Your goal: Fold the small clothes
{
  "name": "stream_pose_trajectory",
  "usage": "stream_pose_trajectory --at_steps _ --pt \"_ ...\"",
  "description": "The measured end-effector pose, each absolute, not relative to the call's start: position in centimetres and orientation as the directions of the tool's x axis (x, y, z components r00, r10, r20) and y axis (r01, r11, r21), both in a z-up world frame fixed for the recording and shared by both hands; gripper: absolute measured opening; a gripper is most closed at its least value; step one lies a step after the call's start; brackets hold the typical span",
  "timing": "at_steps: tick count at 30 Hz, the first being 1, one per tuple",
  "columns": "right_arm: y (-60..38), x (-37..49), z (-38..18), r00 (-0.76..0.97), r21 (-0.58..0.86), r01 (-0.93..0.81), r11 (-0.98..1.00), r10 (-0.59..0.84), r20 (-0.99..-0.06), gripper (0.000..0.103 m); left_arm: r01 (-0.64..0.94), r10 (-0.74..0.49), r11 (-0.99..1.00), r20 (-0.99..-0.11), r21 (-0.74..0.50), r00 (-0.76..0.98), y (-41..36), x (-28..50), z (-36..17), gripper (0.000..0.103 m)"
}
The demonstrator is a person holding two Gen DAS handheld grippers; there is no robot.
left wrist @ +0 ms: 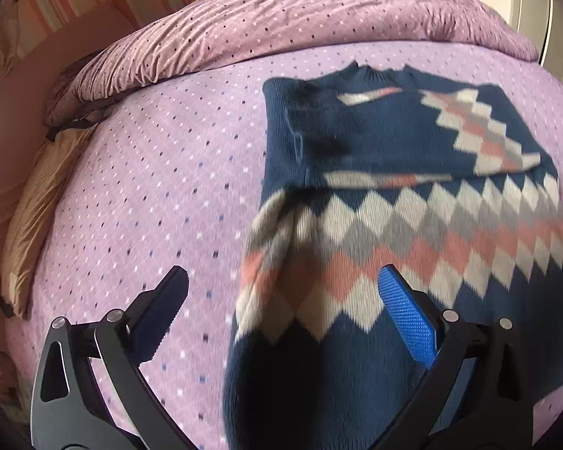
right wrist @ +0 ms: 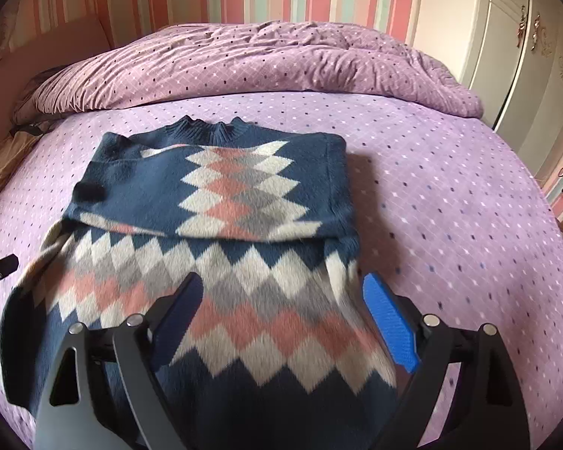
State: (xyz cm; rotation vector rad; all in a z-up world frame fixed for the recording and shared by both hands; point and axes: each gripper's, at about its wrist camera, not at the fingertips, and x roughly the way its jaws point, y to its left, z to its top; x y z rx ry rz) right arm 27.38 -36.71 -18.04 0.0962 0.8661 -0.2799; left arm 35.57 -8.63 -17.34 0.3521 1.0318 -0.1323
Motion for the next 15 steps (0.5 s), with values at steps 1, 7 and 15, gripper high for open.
stream_pose_trajectory --at_steps 1,7,15 --pt "-36.6 26.8 -18.0 0.613 -0.025 0.279 0.960 -0.198 -0.765 0.088 0.275 0.056 0.935 -0.860 0.223 0.508 -8.6 35.0 -17.4 0.100" --pt "-35.5 23.2 -18.6 0.590 -0.041 0.264 0.964 -0.195 -0.783 0.088 0.268 0.062 0.941 -0.882 0.207 0.467 -8.0 32.7 -18.5 0.100" --pt "-35.1 19.3 -19.2 0.581 -0.042 0.260 0.965 -0.191 -0.791 0.088 0.258 0.039 0.951 -0.894 0.171 0.447 -6.7 30.1 -19.1 0.100"
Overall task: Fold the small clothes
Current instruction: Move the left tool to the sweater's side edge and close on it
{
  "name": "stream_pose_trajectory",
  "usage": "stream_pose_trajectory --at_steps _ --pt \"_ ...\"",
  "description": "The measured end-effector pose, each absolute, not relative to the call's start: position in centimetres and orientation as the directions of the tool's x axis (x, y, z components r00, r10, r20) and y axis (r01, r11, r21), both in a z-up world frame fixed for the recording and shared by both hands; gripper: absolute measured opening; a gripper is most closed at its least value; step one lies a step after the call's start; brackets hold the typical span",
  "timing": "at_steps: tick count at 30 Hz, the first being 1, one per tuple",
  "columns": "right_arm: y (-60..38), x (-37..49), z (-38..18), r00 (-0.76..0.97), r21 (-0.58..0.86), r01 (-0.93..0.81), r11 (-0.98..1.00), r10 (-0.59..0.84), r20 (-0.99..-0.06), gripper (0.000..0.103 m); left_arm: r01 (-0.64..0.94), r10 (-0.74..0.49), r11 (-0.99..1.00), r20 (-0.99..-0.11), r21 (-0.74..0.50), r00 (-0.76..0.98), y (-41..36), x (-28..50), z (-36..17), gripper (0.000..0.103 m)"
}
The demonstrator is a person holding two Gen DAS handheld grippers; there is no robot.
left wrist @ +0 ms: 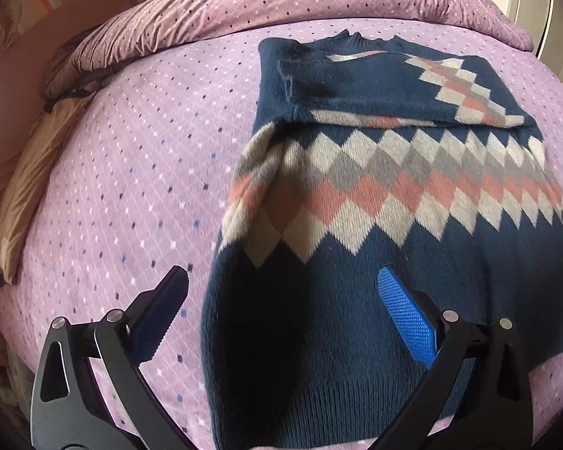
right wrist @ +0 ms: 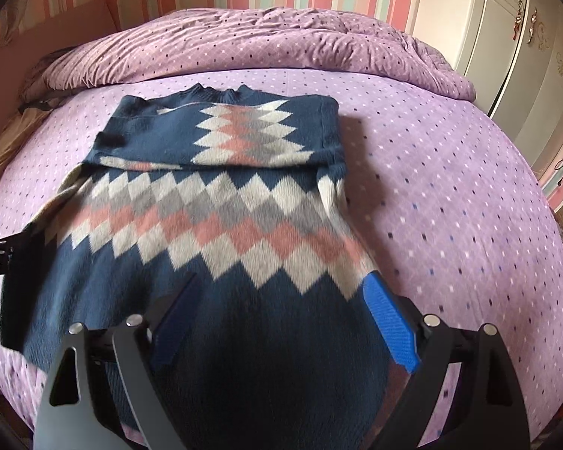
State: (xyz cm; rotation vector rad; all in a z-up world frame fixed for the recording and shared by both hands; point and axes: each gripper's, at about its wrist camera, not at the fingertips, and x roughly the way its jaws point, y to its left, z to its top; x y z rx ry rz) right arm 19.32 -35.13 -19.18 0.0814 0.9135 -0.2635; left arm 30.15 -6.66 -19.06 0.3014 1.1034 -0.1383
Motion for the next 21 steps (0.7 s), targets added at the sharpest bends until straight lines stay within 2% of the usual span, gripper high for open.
stream_pose_trajectory --at_steps 10,18,21 --pt "-35.5 15.0 -19.0 0.595 -0.049 0.305 0.951 -0.230 -0.770 0.088 0.232 -0.019 0.967 -0.875 0.107 0.484 -3.7 27.0 -17.6 0.100" --pt "-35.4 13.8 -20.6 0.642 -0.021 0.305 0.952 -0.222 -0.734 0.088 0.218 -0.033 0.971 -0.842 0.101 0.538 -3.5 25.1 -18.5 0.100" --pt "-35.2 13.4 -21.5 0.638 -0.026 0.290 0.957 -0.214 -0.740 0.088 0.213 -0.064 0.975 -0.852 0.056 0.519 -2.9 24.6 -19.5 0.100"
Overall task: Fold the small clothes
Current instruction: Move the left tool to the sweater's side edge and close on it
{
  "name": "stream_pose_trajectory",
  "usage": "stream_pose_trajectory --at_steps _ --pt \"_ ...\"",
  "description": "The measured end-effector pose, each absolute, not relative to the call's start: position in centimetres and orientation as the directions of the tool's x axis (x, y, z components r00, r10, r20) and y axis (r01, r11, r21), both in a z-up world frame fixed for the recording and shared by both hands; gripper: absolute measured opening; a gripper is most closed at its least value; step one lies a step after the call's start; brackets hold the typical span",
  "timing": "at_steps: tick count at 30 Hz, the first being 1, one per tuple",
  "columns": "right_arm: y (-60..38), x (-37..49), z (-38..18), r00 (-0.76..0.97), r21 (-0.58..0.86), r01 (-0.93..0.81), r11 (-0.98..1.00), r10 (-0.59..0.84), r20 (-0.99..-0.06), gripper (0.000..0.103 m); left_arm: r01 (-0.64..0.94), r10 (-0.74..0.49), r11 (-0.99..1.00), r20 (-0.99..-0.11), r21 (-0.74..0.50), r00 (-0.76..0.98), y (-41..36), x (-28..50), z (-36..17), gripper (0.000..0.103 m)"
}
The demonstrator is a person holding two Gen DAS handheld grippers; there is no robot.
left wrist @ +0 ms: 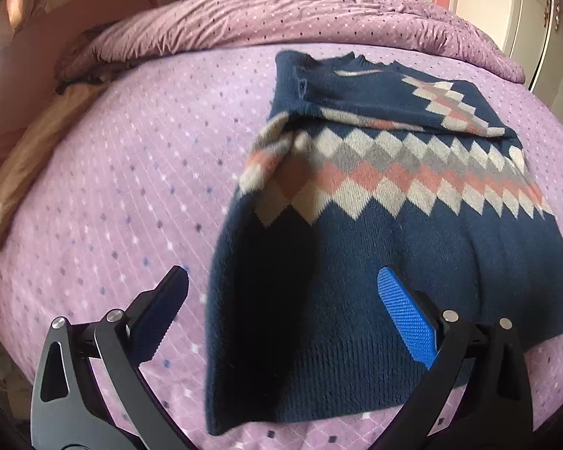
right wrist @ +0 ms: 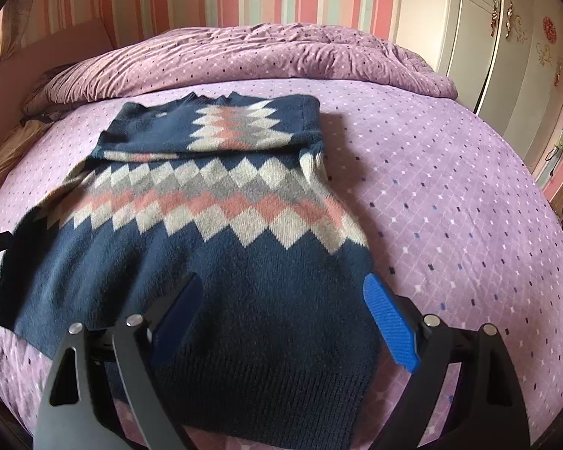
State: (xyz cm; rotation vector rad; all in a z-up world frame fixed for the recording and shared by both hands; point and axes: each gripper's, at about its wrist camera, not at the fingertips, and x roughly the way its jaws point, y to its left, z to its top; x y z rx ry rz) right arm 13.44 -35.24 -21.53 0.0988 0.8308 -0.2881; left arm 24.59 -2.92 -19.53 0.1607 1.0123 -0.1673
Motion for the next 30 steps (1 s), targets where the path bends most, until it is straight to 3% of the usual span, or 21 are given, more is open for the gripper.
stream_pose_trajectory --at_steps 6,13,25,26,28,30 --pt "-35.3 12.1 -22.6 0.616 -0.035 0.295 0.955 -0.218 -0.757 0.088 0.202 -0.073 0.979 -0.868 0.032 0.490 -1.3 22.8 -21.6 0.100" --pt "-34.6 11.3 -22.4 0.612 -0.054 0.280 0.958 -0.222 -0.759 0.088 0.205 -0.205 0.971 -0.878 -0.125 0.433 1.3 20.9 -23.0 0.100" --pt "-33.2 11.1 -23.4 0.588 -0.056 0.249 0.967 -0.197 -0.785 0.088 0.215 -0.226 0.965 -0.890 -0.150 0.395 3.0 18.6 -25.8 0.099" --pt "-33.1 11.1 -23.5 0.585 -0.061 0.246 0.967 -0.198 -0.786 0.088 0.212 -0.251 0.961 -0.888 -0.179 0.386 3.1 18.7 -25.9 0.098" --pt "-32.9 11.2 -23.7 0.581 -0.067 0.240 0.968 -0.198 -0.789 0.088 0.209 -0.288 0.952 -0.882 -0.222 0.373 3.1 18.8 -26.1 0.085" --pt "-32.9 11.2 -23.7 0.581 -0.064 0.242 0.968 -0.198 -0.790 0.088 0.196 -0.300 0.950 -0.879 -0.242 0.370 3.2 18.9 -26.2 0.083"
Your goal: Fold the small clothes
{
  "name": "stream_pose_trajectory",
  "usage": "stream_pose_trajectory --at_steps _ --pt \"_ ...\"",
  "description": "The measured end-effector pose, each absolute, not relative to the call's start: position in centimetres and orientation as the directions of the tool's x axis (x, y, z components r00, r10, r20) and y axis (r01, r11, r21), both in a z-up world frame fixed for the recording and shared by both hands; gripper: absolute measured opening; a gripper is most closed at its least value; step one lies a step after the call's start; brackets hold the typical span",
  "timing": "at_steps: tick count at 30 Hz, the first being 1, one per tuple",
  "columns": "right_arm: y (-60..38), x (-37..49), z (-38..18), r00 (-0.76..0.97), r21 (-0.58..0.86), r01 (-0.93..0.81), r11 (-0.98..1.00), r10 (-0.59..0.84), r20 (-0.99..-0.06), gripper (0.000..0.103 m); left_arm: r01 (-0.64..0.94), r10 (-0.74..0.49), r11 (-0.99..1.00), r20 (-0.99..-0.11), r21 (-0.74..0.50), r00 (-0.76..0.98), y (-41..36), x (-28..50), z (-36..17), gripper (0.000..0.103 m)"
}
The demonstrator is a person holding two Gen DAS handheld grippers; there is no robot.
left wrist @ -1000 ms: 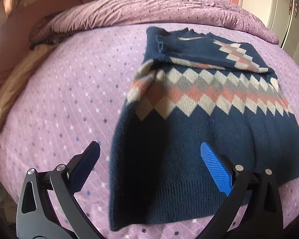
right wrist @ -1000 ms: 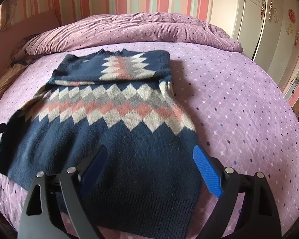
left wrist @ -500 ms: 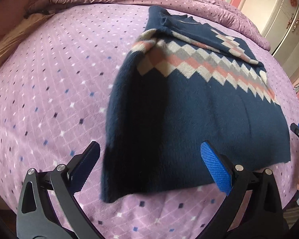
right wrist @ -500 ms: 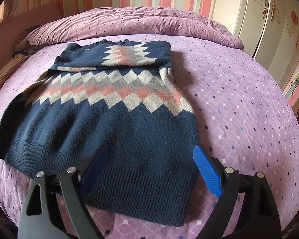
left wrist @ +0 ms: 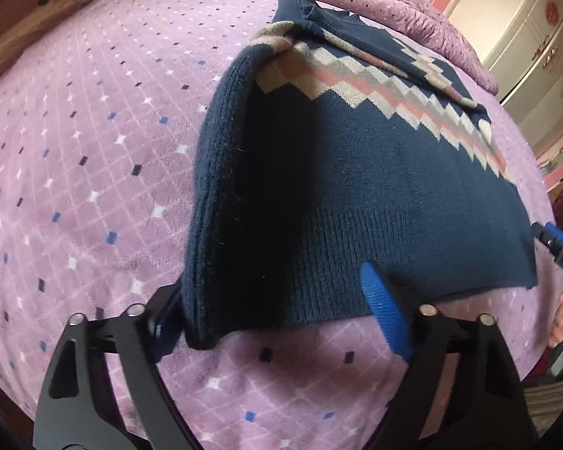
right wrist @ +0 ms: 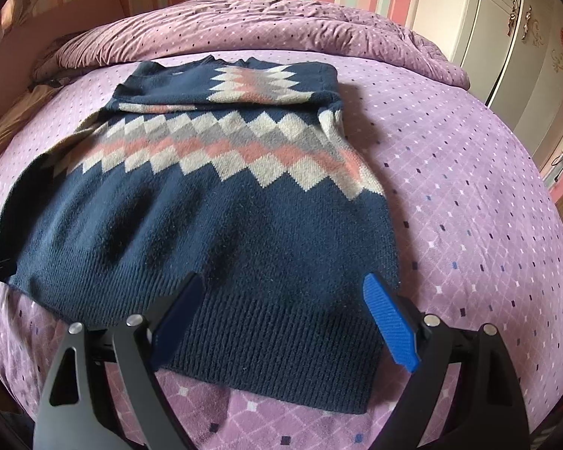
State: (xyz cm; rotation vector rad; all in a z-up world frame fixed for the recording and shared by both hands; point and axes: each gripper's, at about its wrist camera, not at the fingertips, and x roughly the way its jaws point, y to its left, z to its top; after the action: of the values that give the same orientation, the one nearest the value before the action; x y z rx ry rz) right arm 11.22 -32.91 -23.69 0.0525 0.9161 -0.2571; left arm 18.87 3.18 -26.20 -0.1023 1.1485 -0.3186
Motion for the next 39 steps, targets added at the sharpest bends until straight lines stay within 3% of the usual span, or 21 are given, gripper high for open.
stream_pose_trajectory --at_steps 2,5,7,14,24,33,36,39 --pt "-33.0 11.2 -23.7 0.580 -0.061 0.248 0.967 -0.199 -0.790 0.088 0.181 -0.301 0.951 -0.878 -0.249 0.373 3.3 19.0 -26.3 0.076" --pt "-33.2 11.3 -23.7 0.576 -0.058 0.258 0.964 -0.202 -0.792 0.088 0.148 -0.259 0.964 -0.896 -0.219 0.360 3.7 19.1 -26.6 0.054" --pt "-33.4 11.3 -23.7 0.570 -0.058 0.263 0.963 -0.204 -0.796 0.088 0.134 -0.217 0.974 -0.912 -0.181 0.349 4.0 19.2 -26.9 0.034" --pt "-34.2 10.6 -23.1 0.548 -0.077 0.296 0.952 -0.235 -0.803 0.088 0.150 -0.187 0.978 -0.932 -0.146 0.311 3.8 19.9 -26.4 0.008" --pt "-37.8 6.7 -24.4 0.456 -0.051 0.415 0.908 -0.256 -0.852 0.088 0.165 -0.174 0.978 -0.942 -0.130 0.287 3.4 20.6 -25.5 0.008" --pt "-37.9 6.6 -27.2 0.449 0.115 0.441 0.890 -0.108 -0.887 0.086 0.199 -0.174 0.973 -0.944 -0.120 0.279 3.3 20.6 -25.5 0.008" --pt "-37.9 7.0 -28.1 0.427 0.154 0.447 0.881 -0.059 -0.903 0.063 0.198 -0.177 0.972 -0.945 -0.124 0.276 3.3 20.6 -25.5 0.008" --pt "-38.2 7.2 -28.7 0.409 0.160 0.464 0.871 -0.050 -0.911 0.058 0.192 -0.180 0.973 -0.945 -0.130 0.272 3.3 20.7 -25.6 0.008"
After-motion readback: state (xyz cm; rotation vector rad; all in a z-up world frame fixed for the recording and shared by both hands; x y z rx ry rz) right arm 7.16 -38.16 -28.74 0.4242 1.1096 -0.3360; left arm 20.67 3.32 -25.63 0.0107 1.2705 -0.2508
